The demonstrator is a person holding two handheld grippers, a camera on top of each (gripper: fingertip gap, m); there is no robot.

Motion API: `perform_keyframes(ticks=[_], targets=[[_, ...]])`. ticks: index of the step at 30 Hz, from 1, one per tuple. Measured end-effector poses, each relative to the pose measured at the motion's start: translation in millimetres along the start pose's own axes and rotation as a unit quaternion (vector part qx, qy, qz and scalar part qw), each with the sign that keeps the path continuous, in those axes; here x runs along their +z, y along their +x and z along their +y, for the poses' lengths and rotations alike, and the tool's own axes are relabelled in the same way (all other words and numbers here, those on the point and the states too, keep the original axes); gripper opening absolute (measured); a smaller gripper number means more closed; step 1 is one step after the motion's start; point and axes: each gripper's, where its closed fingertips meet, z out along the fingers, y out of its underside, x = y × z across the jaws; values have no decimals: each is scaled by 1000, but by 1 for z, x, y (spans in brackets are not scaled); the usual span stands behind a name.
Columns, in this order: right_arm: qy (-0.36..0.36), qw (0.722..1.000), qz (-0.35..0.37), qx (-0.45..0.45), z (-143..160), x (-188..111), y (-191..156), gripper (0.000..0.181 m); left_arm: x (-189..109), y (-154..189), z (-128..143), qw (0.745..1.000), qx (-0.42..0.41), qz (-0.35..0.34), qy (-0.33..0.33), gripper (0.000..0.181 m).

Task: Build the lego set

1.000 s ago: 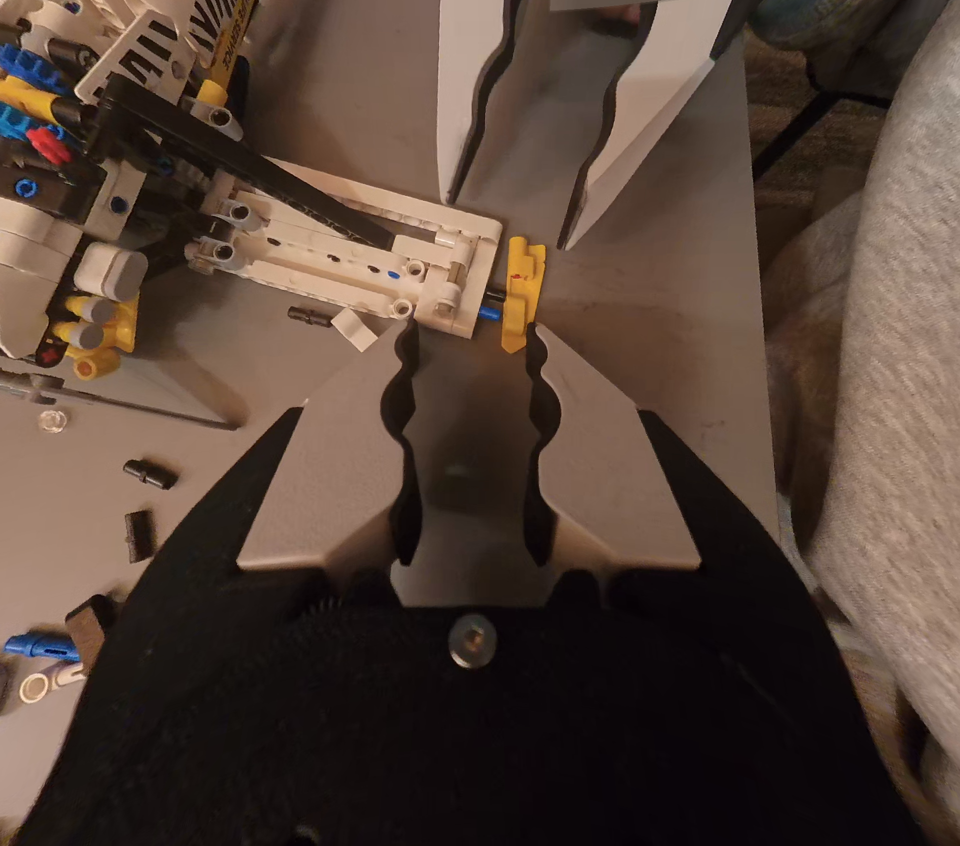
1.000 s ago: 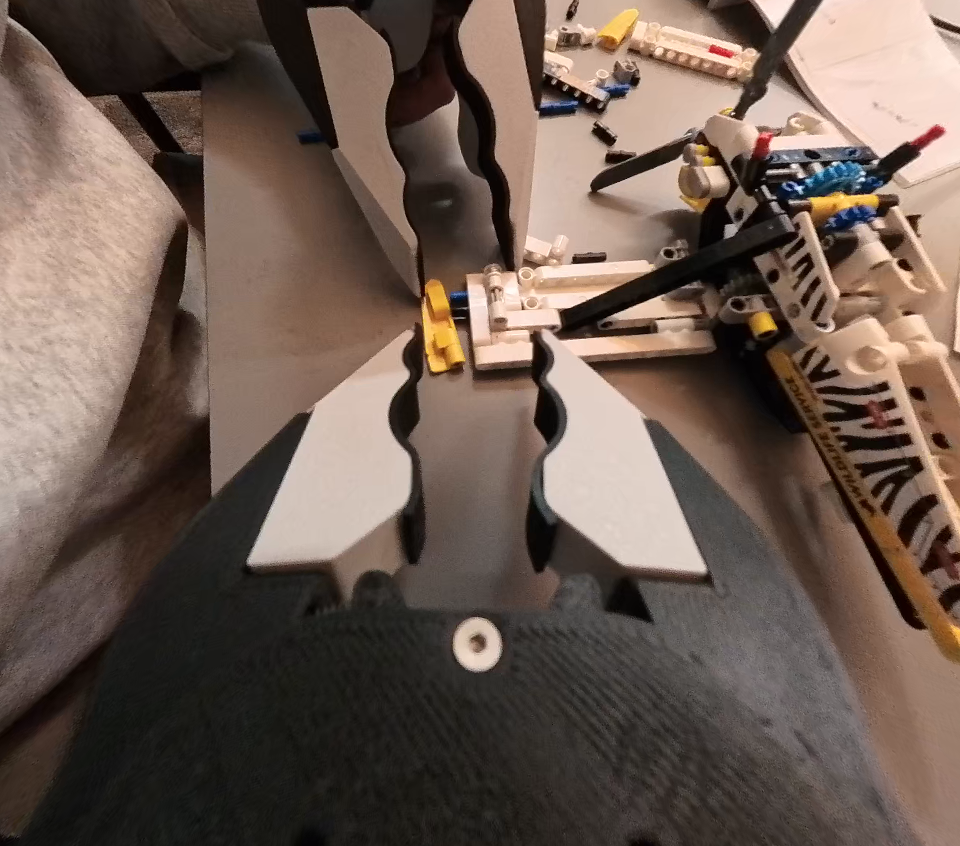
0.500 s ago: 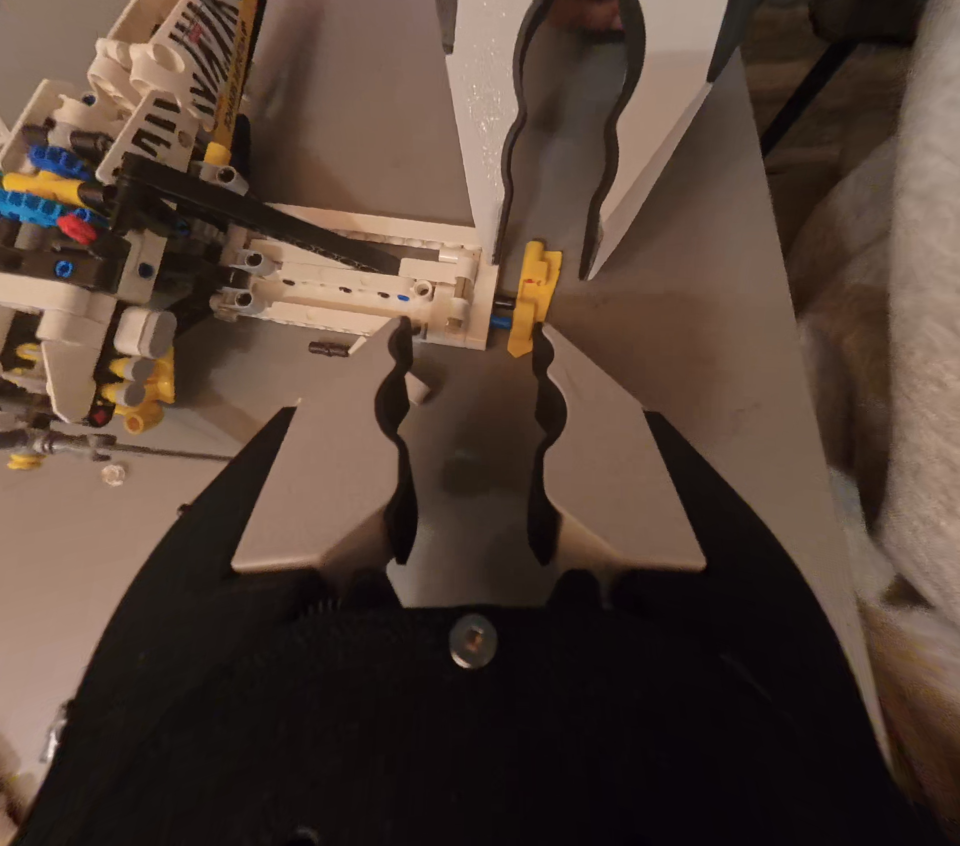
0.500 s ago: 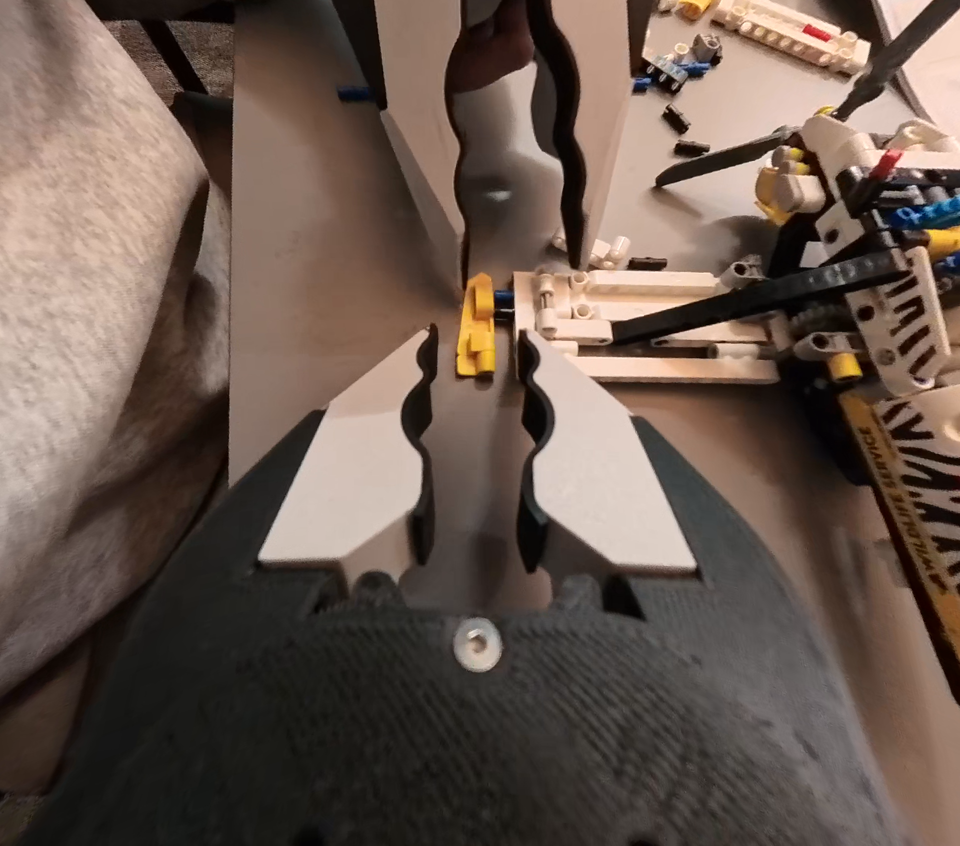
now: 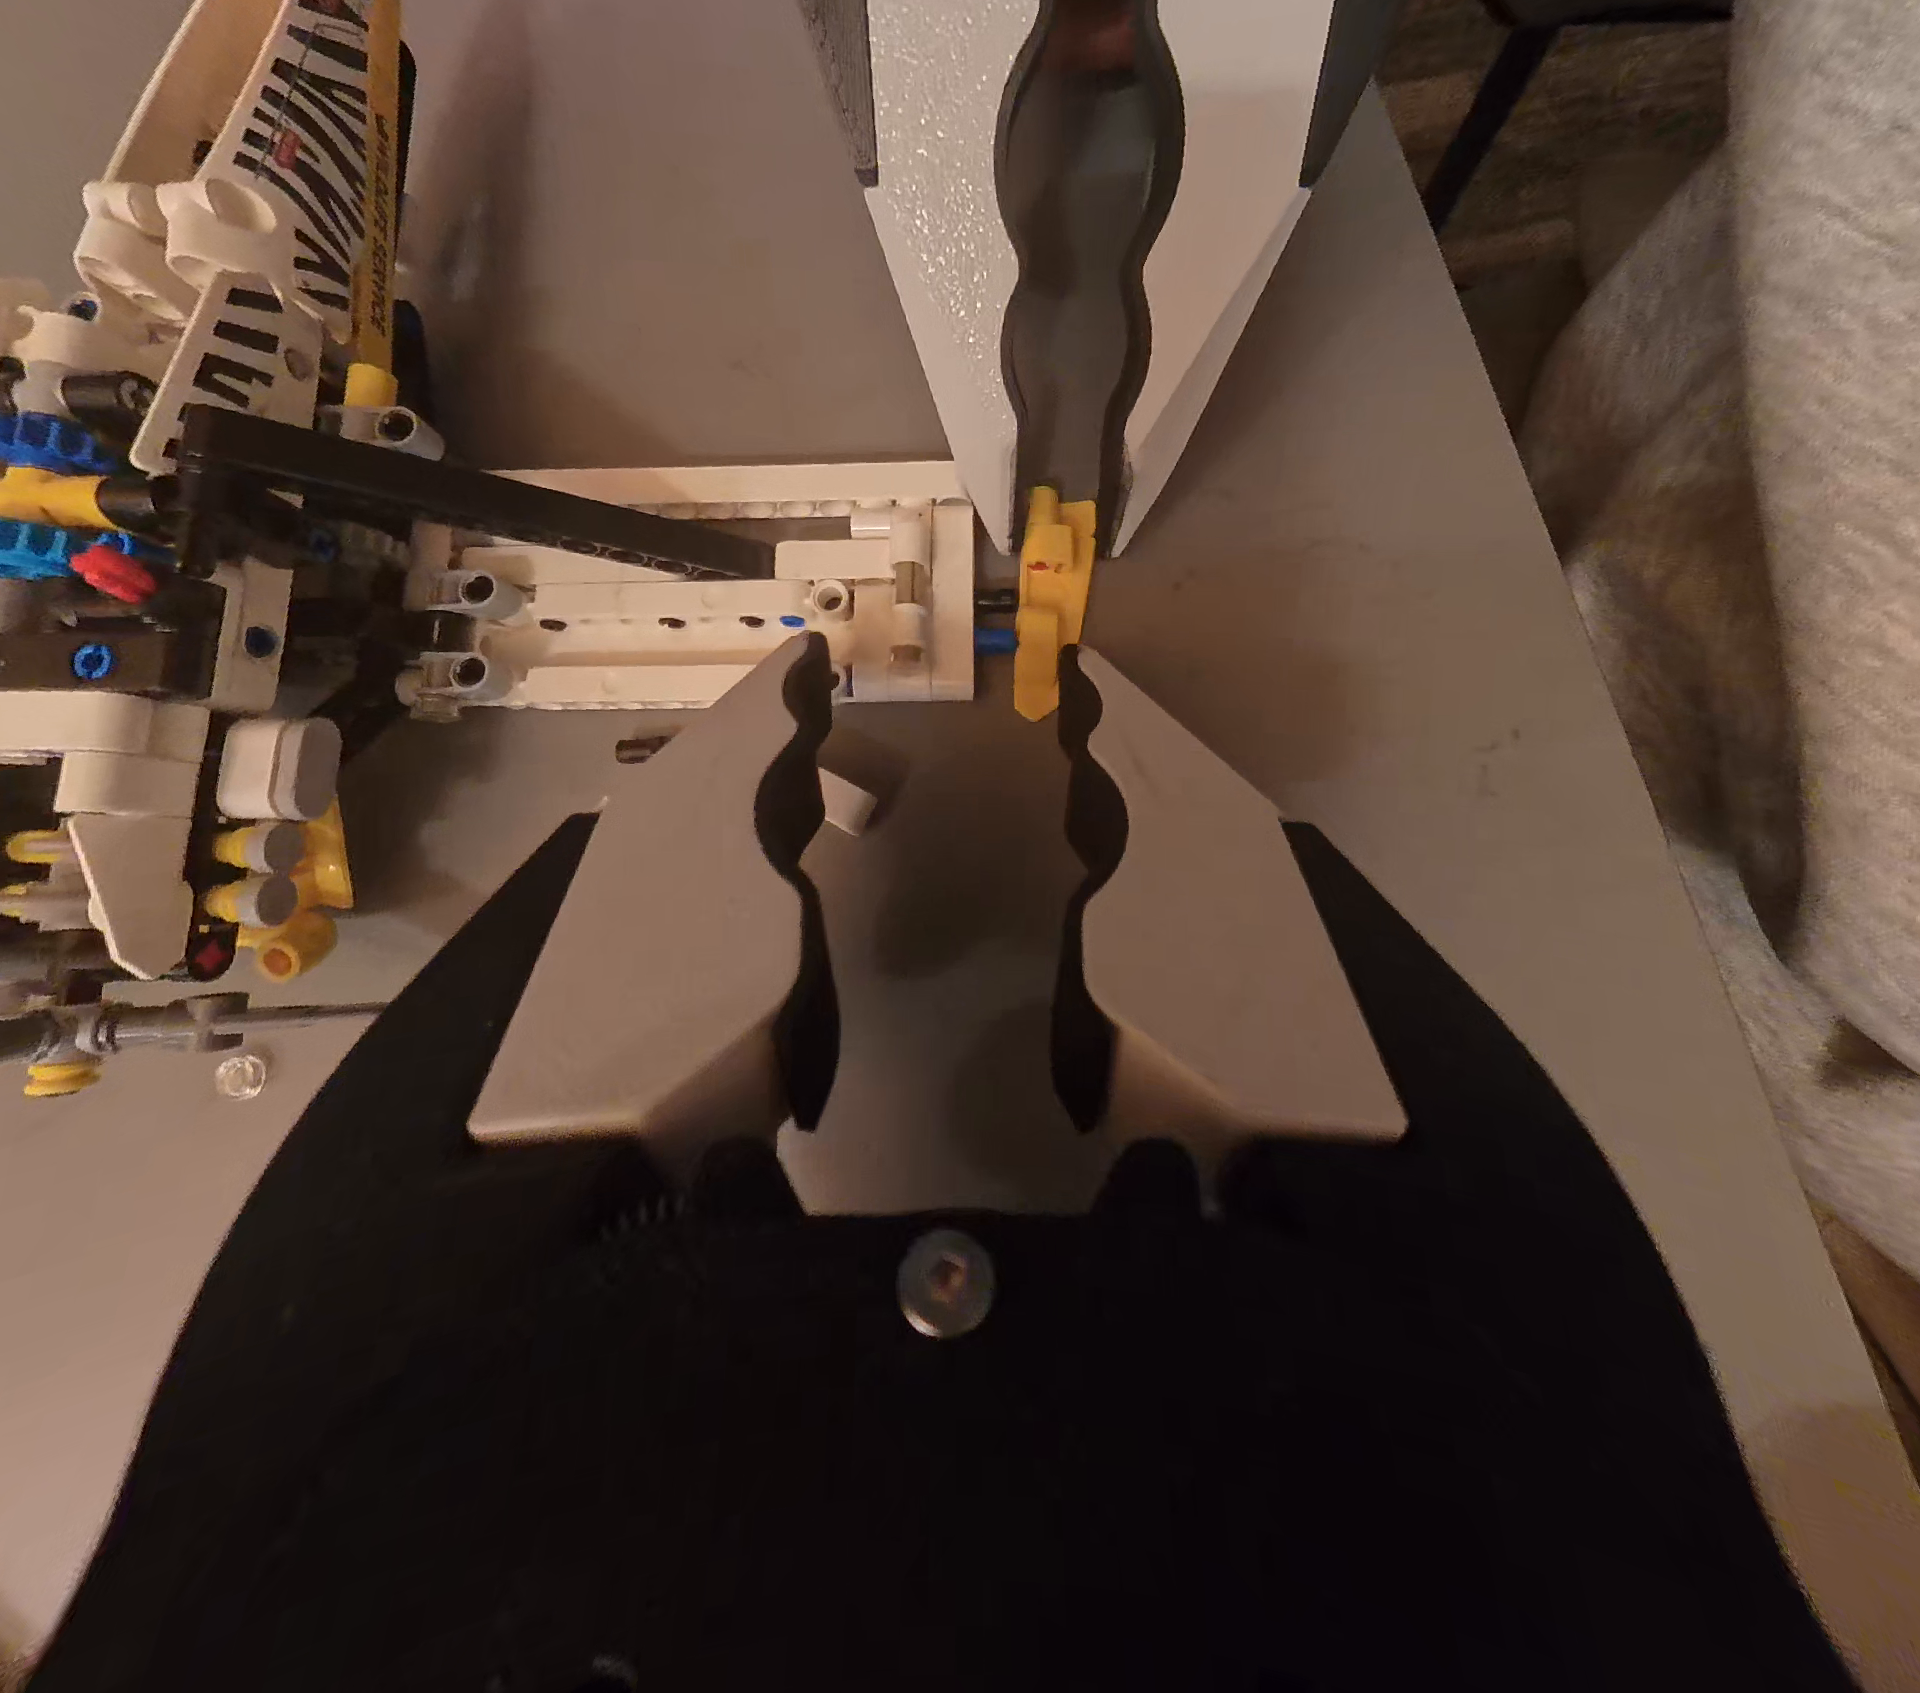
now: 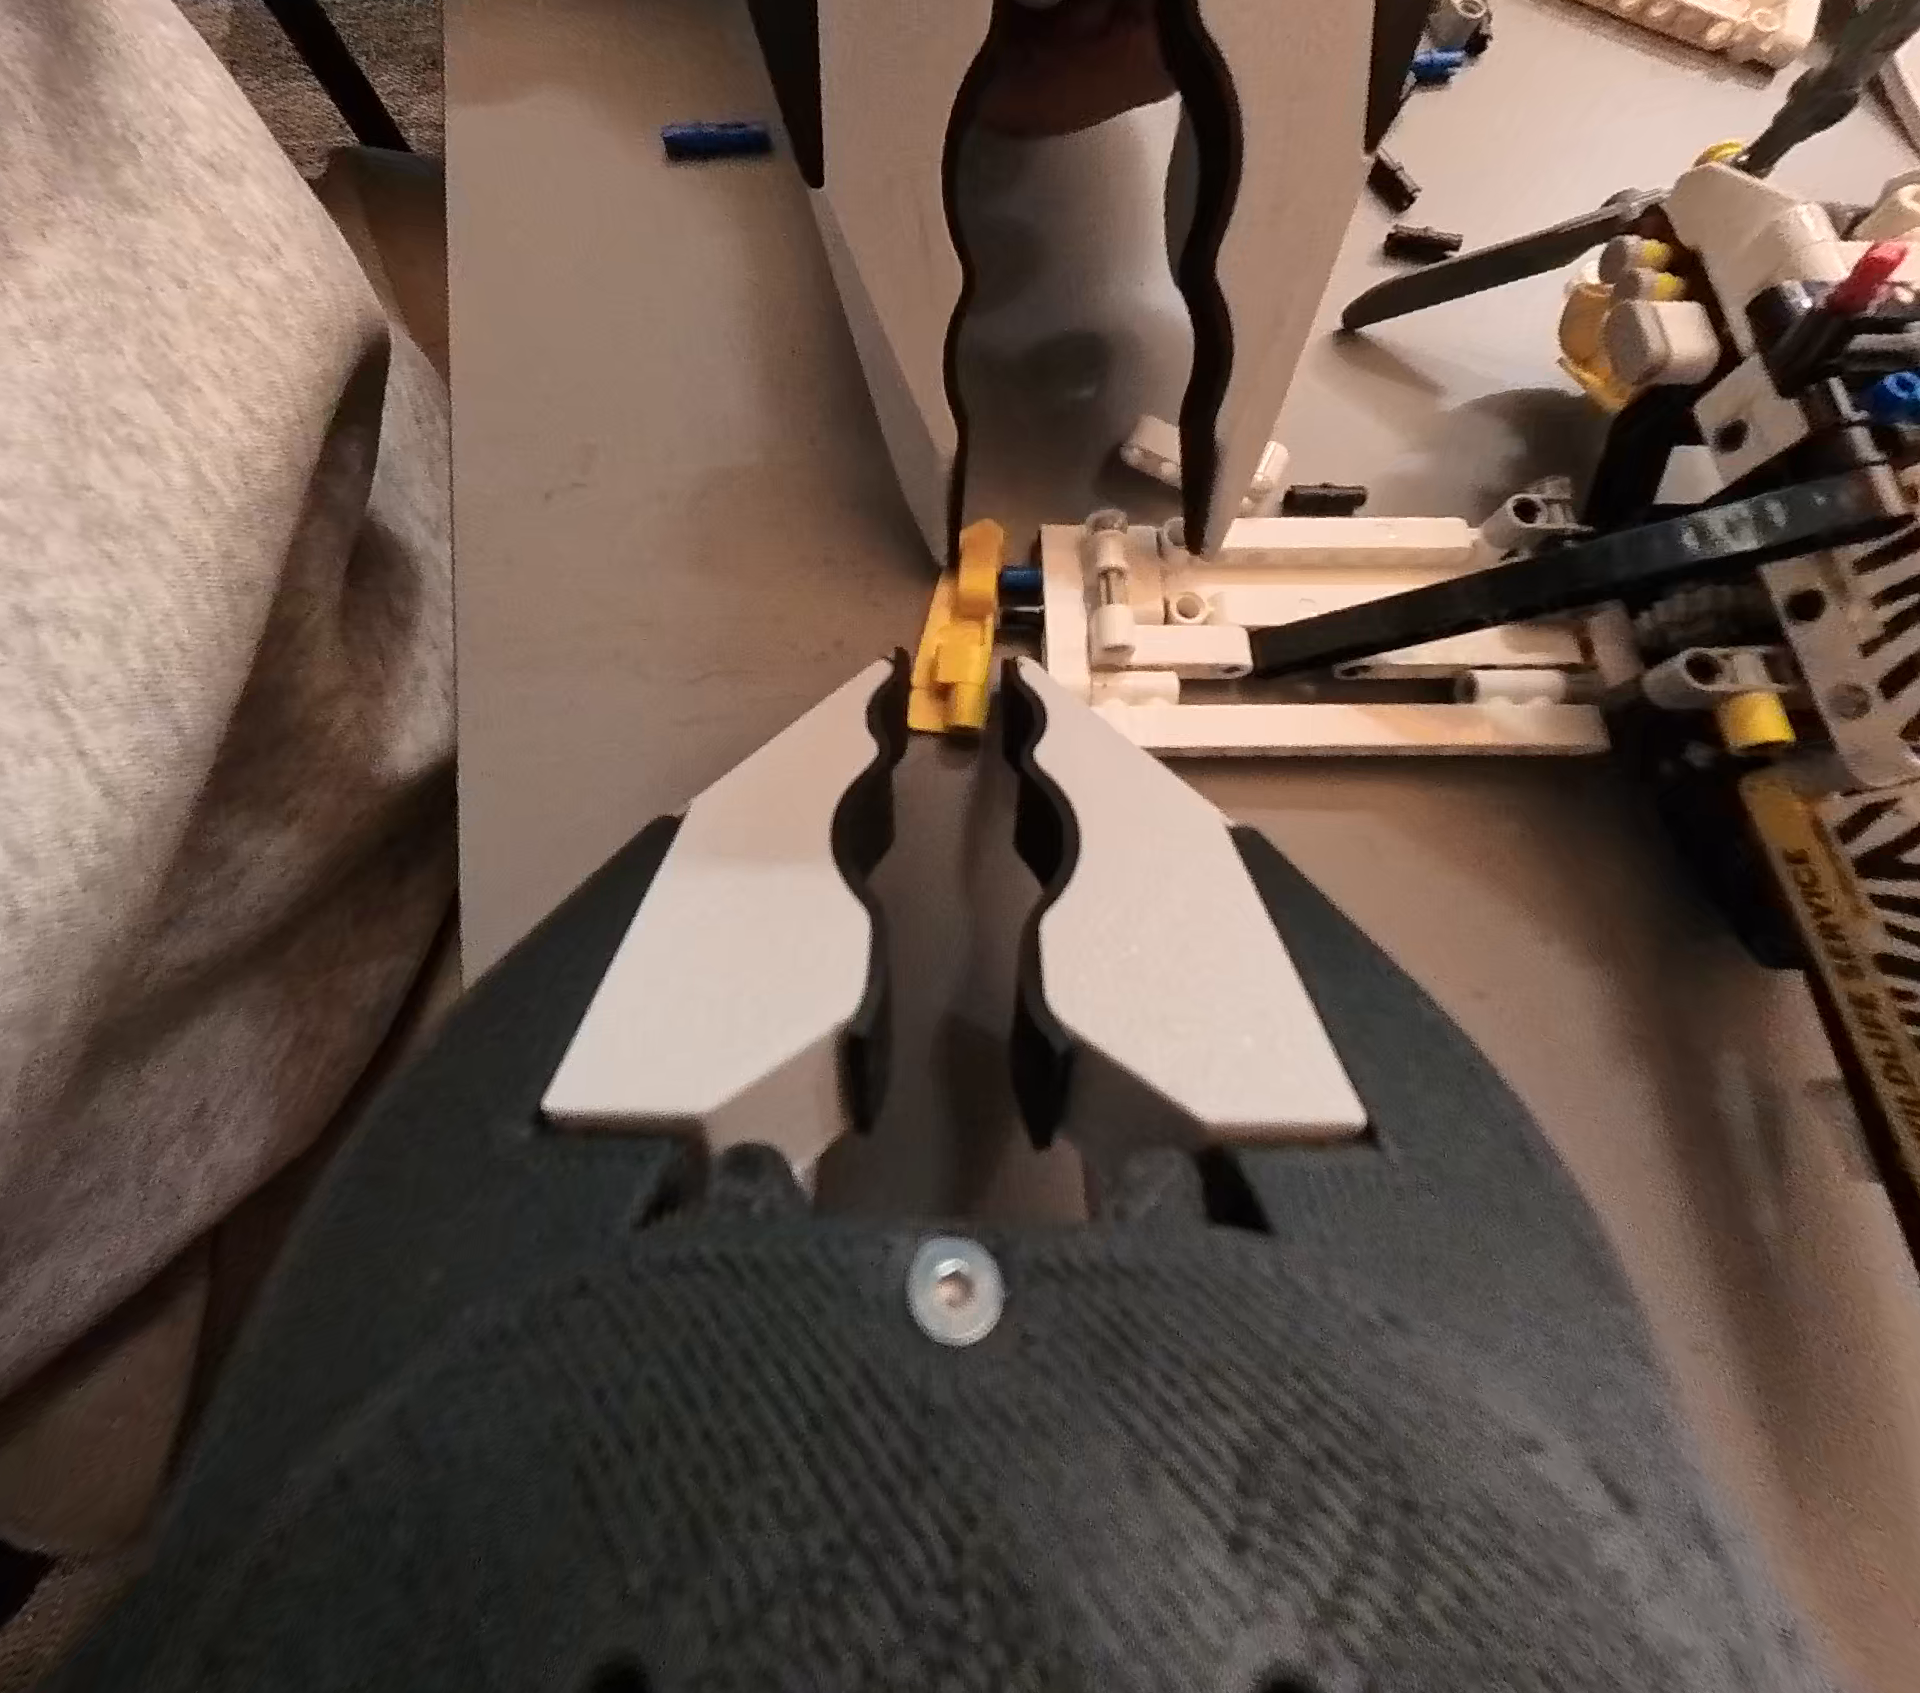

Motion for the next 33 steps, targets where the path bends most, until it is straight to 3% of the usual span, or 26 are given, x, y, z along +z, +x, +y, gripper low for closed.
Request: perform_keyframes(ticks=[8,21,33], targets=[[-1,1000,0,13,1,-1,0,13,0,0,0,1000,2,0,0,41],[-8,987,-57,148,4,-6,1,13,4,2,-1,1000,13,15,-4,39],[4,986,-52,158,4,-6,6,9,6,1,-1,1000,2,19,-6,39]])
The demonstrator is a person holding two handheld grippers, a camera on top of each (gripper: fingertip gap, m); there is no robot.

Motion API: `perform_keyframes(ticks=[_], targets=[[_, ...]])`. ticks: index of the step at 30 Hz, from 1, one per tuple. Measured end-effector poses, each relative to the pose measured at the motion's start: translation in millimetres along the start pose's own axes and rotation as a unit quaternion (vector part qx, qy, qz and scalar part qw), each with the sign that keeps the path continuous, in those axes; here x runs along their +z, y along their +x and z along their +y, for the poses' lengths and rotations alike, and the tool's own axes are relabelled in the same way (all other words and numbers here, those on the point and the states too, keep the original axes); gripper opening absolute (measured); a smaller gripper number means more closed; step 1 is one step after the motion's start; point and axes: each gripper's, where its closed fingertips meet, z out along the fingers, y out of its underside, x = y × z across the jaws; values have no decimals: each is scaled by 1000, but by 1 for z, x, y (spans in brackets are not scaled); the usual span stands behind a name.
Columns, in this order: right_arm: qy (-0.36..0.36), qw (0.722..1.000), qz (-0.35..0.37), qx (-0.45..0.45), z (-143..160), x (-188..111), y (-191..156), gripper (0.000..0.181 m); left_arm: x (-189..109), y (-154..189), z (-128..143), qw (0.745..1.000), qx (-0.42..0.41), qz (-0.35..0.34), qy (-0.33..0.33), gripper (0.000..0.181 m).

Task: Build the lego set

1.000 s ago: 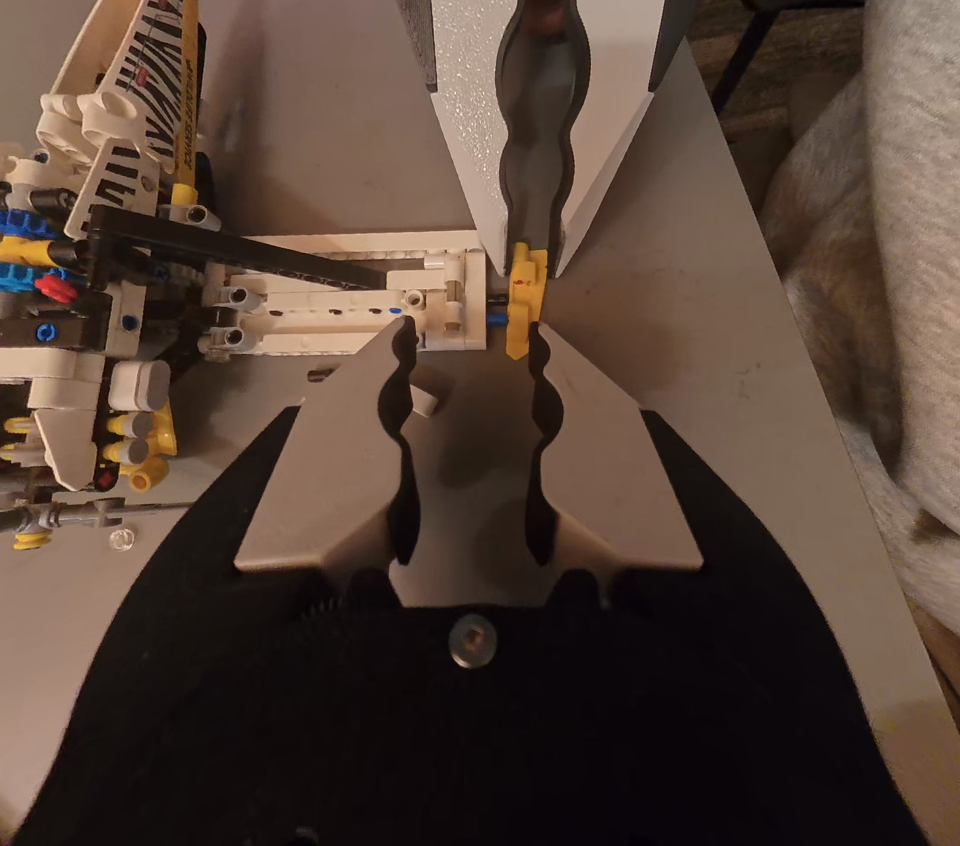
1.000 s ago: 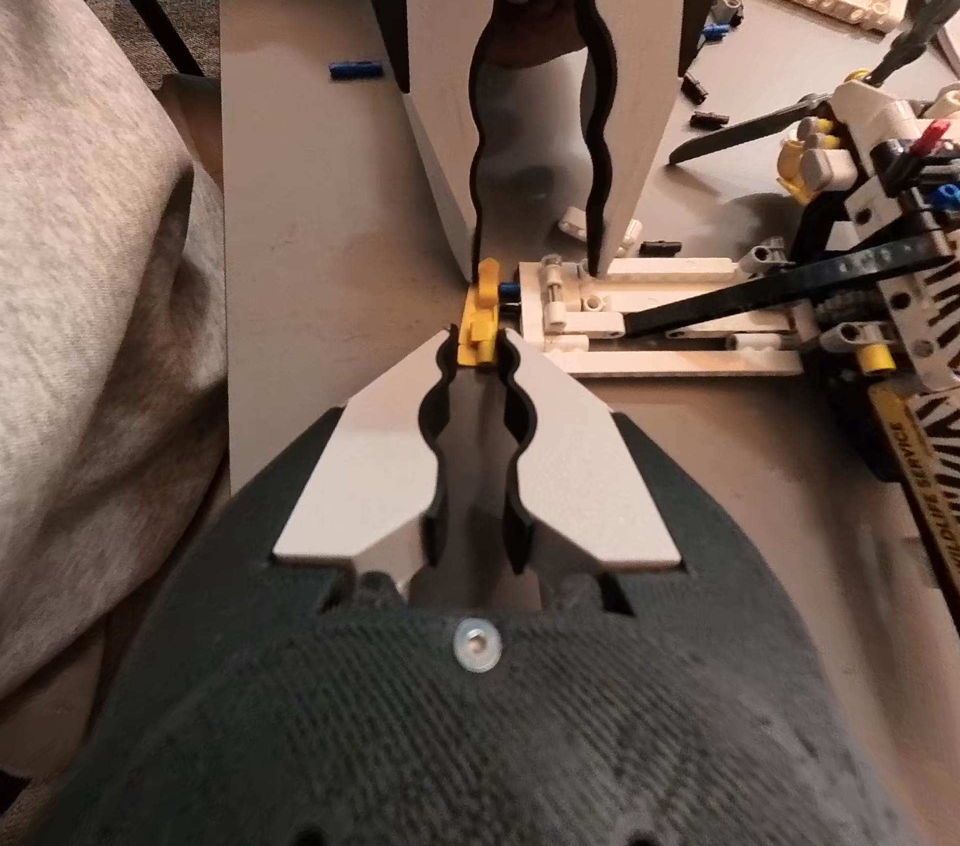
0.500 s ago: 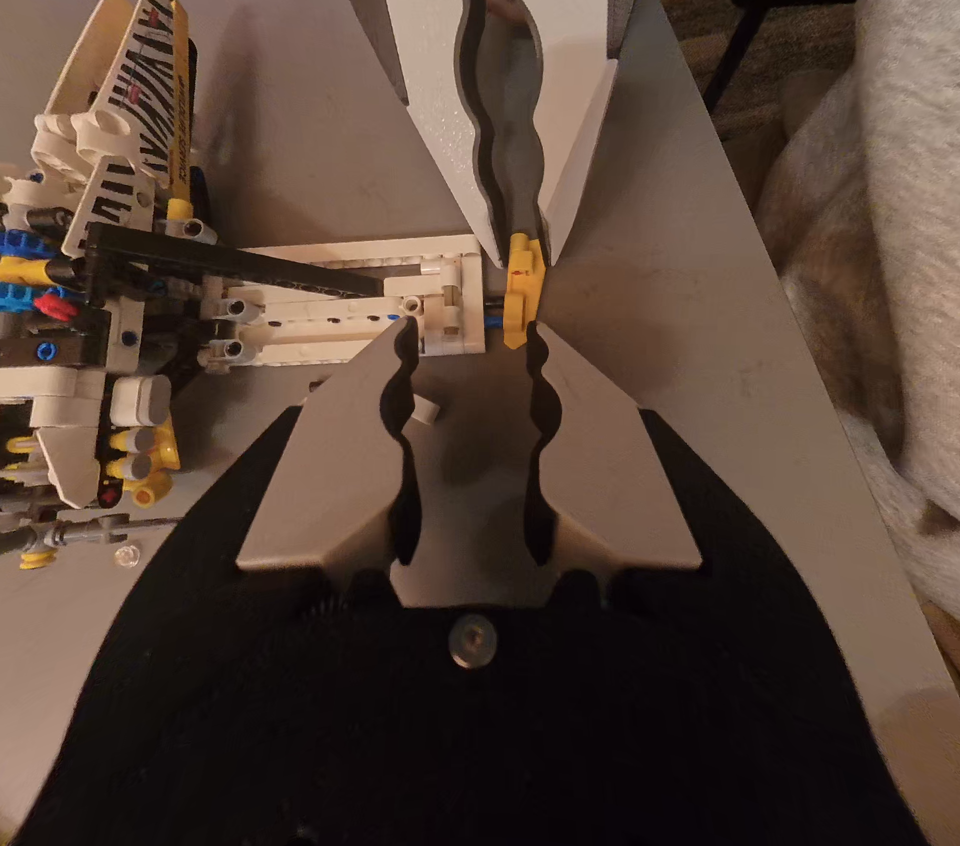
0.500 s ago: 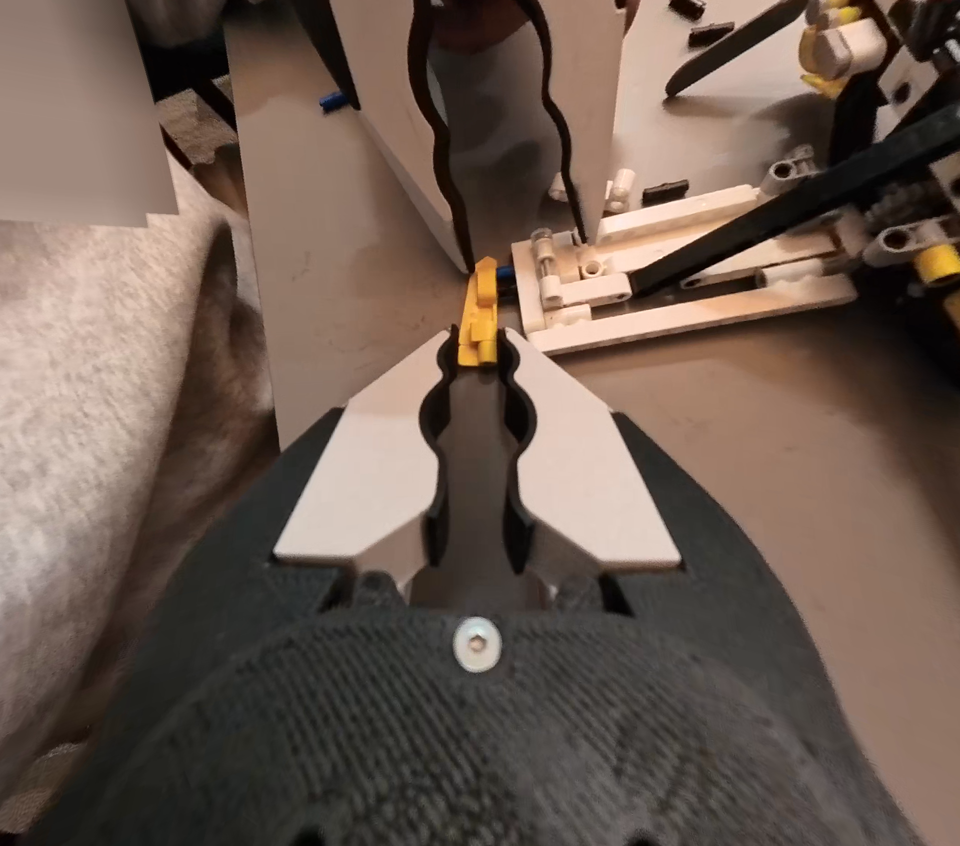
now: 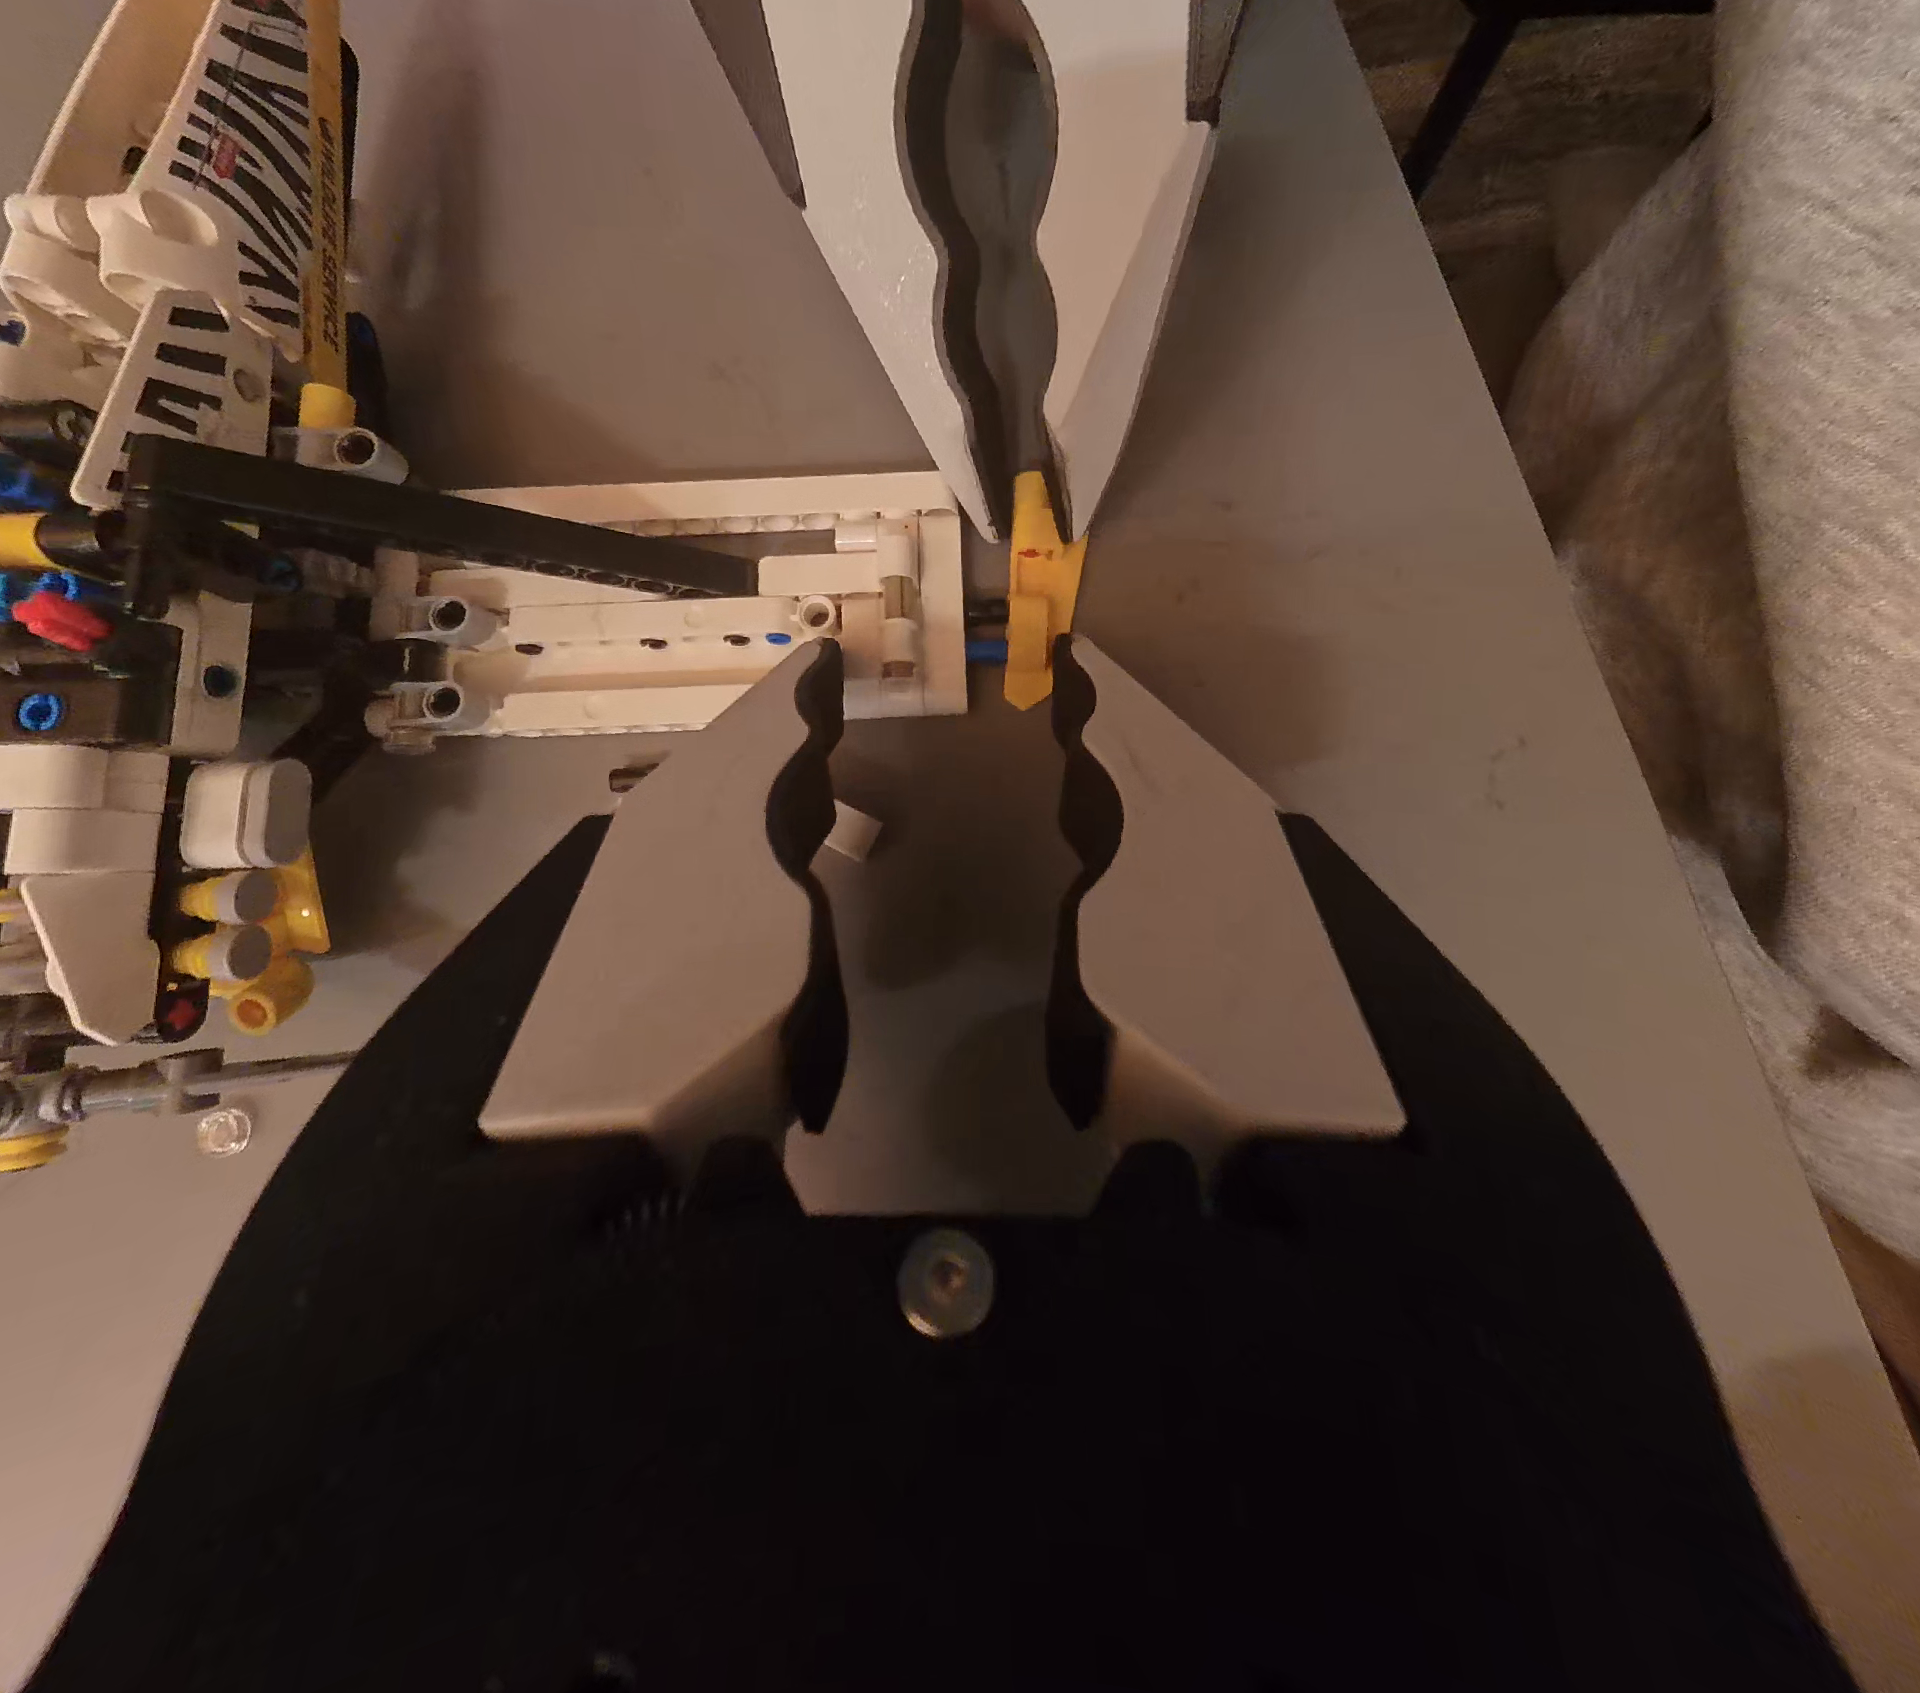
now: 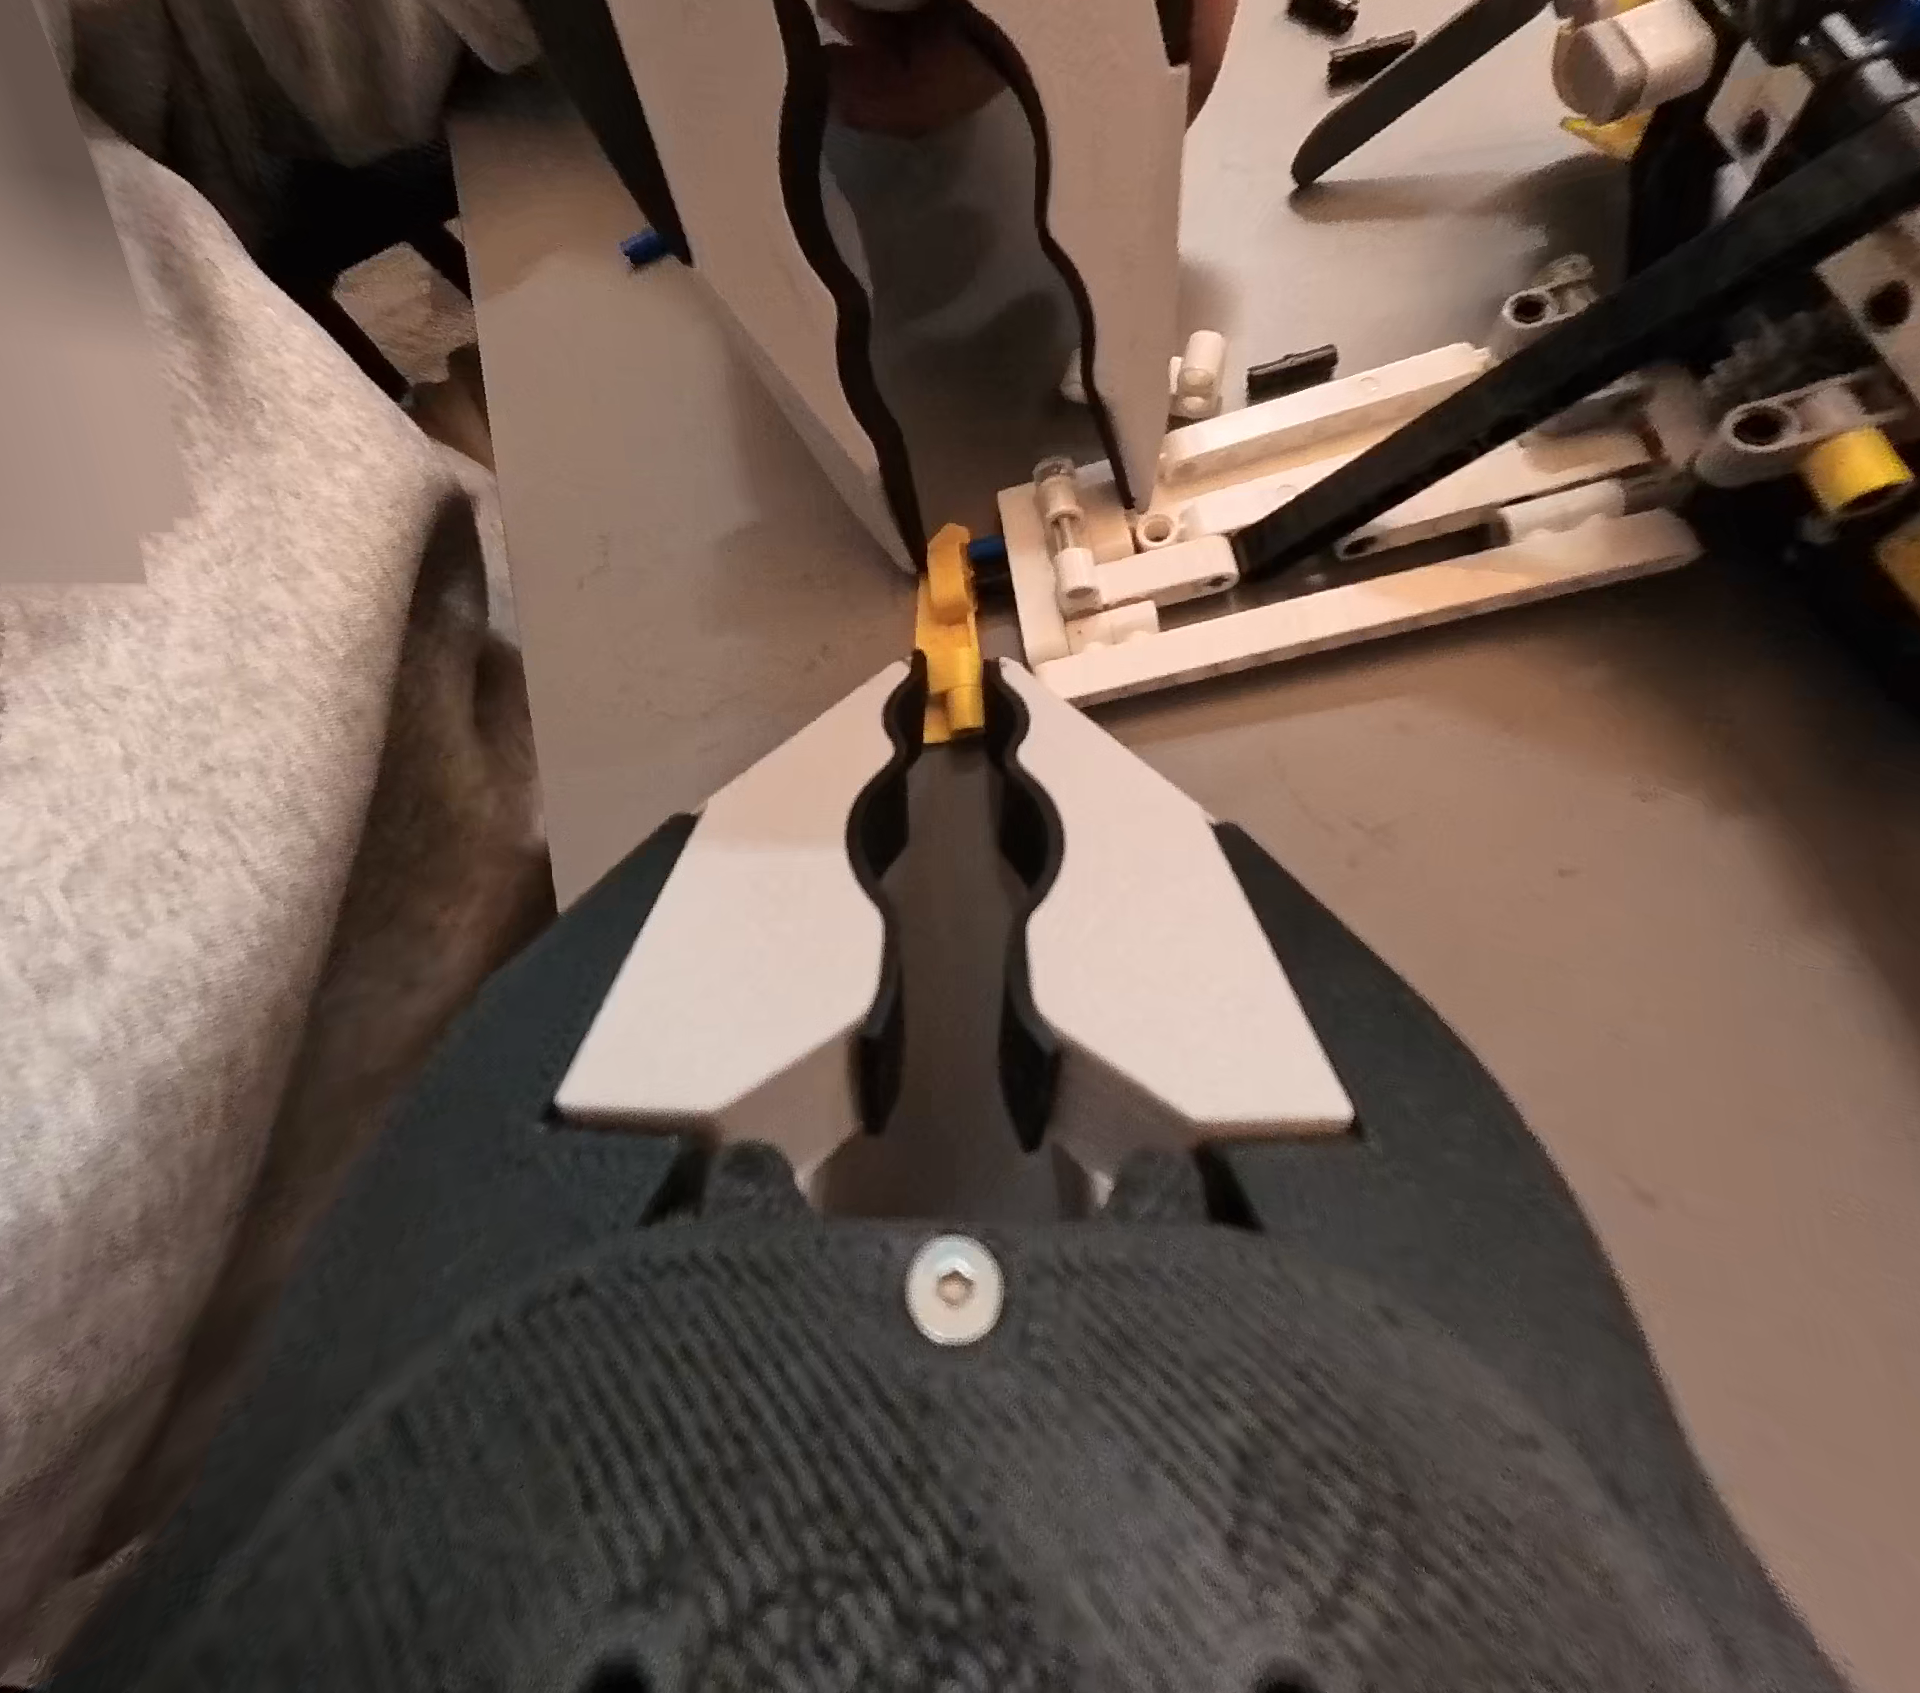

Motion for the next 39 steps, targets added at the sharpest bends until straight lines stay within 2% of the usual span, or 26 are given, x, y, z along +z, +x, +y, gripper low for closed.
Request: perform_keyframes(ticks=[9,12,16,18,20,22,25,32,39], targets=[[7,999,-8,33,-2,0,1,9,0,-2,0,1000,-3,-5,0,37],[7,1000,-3,15,-1,-1,1,10,0,-2,0,1000,-3,-8,-1,38],[39,998,13,-49,-9,-10,-3,22,0,-2,0,1000,-2,-9,-1,38],[56,994,45,-81,-12,-13,2,33,0,-2,0,1000,-2,-9,-1,38],[50,989,94,-100,-11,-13,13,59,0,-2,0,1000,-2,-9,-1,38],[32,987,115,-105,-7,-10,19,75,0,-2,0,1000,-2,-9,-1,38],[5,988,118,-98,-1,-4,22,76,0,-2,0,1000,-2,-9,-1,38],[1,991,98,-86,1,-4,20,58,0,-1,0,1000,-2,-10,-2,38],[1,992,97,-86,1,-4,20,56,0,-2,0,1000,-2,-11,-3,39]])
